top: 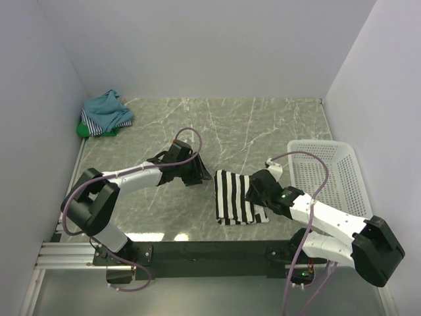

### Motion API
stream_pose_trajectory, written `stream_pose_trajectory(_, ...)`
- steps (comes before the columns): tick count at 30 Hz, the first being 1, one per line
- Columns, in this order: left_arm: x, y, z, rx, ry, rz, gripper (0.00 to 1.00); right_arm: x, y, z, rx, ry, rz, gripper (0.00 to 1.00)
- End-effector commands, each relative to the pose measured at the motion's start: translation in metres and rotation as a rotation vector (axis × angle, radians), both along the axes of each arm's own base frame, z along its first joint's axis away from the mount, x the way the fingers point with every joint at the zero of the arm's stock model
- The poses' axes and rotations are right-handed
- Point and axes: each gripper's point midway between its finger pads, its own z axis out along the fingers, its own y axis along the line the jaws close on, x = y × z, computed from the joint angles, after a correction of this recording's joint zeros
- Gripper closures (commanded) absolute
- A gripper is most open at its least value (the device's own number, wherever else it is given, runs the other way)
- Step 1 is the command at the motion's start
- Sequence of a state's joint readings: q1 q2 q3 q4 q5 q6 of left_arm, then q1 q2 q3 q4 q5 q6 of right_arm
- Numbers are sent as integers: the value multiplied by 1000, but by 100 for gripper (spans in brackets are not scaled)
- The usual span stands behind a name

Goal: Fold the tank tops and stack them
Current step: Neatly place the folded tank top to the corner

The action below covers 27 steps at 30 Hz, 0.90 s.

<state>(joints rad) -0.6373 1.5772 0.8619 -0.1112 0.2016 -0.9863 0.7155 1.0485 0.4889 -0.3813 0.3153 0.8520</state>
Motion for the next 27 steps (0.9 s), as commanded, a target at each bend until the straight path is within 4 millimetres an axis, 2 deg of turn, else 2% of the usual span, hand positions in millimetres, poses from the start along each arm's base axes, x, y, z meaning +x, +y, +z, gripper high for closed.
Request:
stream_pose_trajectory(1,4,-18,22,-106,-63,-64,46,20,14,16,27,-71,33,43)
stream_pose_trajectory(7,-4,-27,16,-170,-43,-109,48,18,17,3,30,-39,32,45)
stream_pose_trajectory(9,-7,-30,15,-192,-38,-128,48,18,19,3,45,-46,35,49)
stream_pose_trajectory(10,-9,-30,11,-194,-26,-133,48,18,21,1,51,-39,38,52)
stream_pose_trajectory(11,-13,-30,8,-195,-15,-138,48,19,23,1,60,-39,42,61)
stream_pose_trajectory(14,-14,-22,1,-185,1,-123,49,20,36,-4,91,-14,66,71)
stream_pose_trajectory(18,-5,-3,2,-203,14,-70,49,22,65,-5,158,-5,91,79)
stream_pose_trajectory(19,2,8,2,-192,11,-44,49,21,70,-8,162,8,98,80)
stream_pose_trajectory(20,8,16,2,-185,4,-27,49,22,84,-7,187,9,110,84)
stream_pose_trajectory(21,7,17,3,-183,9,-27,49,27,90,1,213,-6,106,85)
stream_pose_trajectory(22,13,24,5,-178,0,-11,49,24,101,-1,211,6,125,86)
stream_pose_trajectory(23,13,29,4,-173,9,-2,49,30,117,11,244,-9,130,90)
stream_pose_trajectory(24,15,33,5,-169,3,4,49,31,128,14,257,-12,144,92)
stream_pose_trajectory(25,21,40,8,-169,-7,23,49,28,140,7,250,10,162,96)
stream_pose_trajectory(26,21,47,5,-151,5,41,49,35,158,20,291,-3,165,99)
stream_pose_trajectory(27,23,52,6,-143,-3,51,49,36,171,23,319,2,180,100)
